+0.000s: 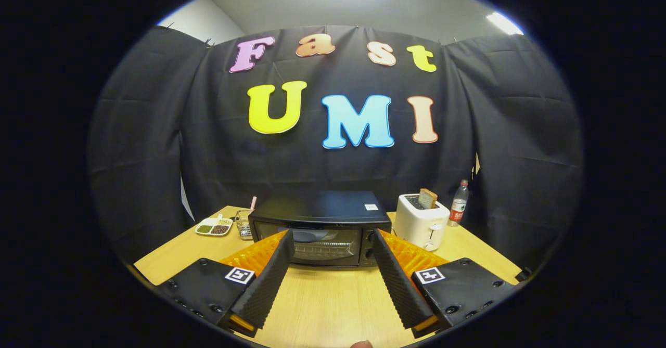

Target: Open the toaster oven, put the food inside, and close the toaster oven door.

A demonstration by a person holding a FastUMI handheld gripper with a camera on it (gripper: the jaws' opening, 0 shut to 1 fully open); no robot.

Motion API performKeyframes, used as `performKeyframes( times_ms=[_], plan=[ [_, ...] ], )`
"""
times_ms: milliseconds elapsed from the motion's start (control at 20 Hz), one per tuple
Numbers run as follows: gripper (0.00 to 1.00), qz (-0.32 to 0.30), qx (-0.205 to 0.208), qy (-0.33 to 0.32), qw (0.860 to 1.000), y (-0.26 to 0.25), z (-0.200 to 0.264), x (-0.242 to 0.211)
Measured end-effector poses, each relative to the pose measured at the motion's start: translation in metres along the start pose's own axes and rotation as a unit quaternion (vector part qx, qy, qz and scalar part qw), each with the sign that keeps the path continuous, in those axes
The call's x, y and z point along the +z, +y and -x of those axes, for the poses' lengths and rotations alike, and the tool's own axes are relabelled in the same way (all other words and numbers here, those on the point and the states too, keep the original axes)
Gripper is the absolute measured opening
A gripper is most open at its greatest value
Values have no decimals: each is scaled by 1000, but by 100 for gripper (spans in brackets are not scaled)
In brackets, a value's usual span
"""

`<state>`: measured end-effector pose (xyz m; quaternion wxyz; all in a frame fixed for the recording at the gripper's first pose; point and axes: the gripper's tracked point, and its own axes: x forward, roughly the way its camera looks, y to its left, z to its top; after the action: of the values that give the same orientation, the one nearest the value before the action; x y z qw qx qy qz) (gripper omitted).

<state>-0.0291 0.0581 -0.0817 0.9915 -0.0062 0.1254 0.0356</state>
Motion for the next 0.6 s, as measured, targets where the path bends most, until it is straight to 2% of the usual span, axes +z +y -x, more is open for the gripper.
performKeyframes(
  times_ms=[400, 600],
  plan=[
    [96, 9, -26, -38, 999, -77, 43, 19],
    [96, 27, -35, -48, 998, -122, 44, 30]
  ],
)
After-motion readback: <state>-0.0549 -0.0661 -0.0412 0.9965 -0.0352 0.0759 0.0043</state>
